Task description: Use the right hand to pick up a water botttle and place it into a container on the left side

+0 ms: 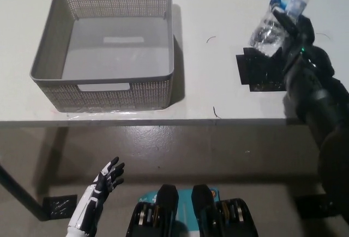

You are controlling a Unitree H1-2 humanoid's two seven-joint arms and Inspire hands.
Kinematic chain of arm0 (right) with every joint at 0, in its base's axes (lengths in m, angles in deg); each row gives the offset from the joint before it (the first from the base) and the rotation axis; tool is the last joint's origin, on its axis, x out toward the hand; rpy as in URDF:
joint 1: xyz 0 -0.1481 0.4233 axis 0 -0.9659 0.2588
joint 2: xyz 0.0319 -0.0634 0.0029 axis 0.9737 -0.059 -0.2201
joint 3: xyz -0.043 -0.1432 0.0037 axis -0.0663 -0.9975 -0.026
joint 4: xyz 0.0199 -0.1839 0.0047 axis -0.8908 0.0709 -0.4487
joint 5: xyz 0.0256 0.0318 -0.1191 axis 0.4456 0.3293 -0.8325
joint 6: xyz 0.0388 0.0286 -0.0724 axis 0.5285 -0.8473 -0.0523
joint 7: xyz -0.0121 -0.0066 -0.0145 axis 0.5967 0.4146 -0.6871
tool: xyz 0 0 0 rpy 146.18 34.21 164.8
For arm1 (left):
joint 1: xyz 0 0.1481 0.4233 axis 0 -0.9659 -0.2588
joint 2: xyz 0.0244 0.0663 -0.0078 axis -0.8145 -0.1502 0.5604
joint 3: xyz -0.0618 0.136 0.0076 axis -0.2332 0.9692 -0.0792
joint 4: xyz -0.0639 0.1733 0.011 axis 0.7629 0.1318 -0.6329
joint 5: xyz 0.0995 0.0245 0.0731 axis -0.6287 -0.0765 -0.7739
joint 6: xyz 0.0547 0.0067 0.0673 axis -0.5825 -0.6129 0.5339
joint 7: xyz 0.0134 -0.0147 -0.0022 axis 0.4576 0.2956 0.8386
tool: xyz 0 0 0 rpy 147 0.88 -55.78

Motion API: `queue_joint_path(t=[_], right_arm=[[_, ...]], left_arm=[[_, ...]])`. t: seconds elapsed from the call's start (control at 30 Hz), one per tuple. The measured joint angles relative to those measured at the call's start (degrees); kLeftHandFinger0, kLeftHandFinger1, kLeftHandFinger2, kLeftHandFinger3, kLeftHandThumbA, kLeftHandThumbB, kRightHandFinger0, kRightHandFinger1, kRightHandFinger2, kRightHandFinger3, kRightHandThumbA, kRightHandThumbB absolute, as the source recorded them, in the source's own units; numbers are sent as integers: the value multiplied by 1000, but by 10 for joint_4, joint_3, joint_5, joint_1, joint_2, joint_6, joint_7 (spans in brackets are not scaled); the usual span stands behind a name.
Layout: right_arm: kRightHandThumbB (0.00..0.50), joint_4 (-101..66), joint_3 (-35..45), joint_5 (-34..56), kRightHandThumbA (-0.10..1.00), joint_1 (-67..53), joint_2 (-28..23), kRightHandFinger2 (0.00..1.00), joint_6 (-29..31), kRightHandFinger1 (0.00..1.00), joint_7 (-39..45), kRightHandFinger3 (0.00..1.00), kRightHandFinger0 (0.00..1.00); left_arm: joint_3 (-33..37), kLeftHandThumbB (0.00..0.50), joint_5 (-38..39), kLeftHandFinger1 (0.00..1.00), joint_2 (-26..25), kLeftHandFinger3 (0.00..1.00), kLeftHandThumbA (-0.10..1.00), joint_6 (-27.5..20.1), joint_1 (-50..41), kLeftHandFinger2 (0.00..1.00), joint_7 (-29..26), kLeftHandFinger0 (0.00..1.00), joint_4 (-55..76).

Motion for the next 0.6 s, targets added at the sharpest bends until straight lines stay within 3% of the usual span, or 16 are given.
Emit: queue_joint_path(t=[0.1, 0.13, 0.23, 0.4, 0.53, 0.6], right_arm=[[84, -16, -4, 1, -100, 0, 17, 667, 8, 187, -4, 770, 0], [75, -30, -10, 1, -100, 0, 26, 692, 10, 240, -5, 726, 0], [124, -85, -30, 0, -100, 4, 48, 705, 13, 299, -4, 718, 0], [118, -187, -75, -5, -100, 9, 87, 655, 13, 217, -2, 748, 0], [91, -253, -131, -24, -100, 22, 132, 647, 13, 240, -5, 731, 0], [79, -264, -154, -33, -100, 35, 151, 675, 13, 265, -7, 771, 0]], left_arm=[[0, 191, 2, 1000, 0, 1000, 1000, -1, -2, 1000, 3, 1000, 0], [0, 198, 2, 1000, 0, 1000, 1000, -2, -2, 1000, 3, 1000, -1], [0, 199, 2, 1000, 0, 1000, 1000, -7, 0, 1000, 4, 1000, -2], [0, 216, 1, 1000, 0, 1000, 1000, -8, 0, 1000, 5, 1000, -4], [2, 191, 2, 1000, -1, 1000, 1000, -9, 0, 1000, 8, 1000, -4], [3, 180, 2, 1000, -1, 1000, 1000, -9, 1, 1000, 11, 1000, -4]])
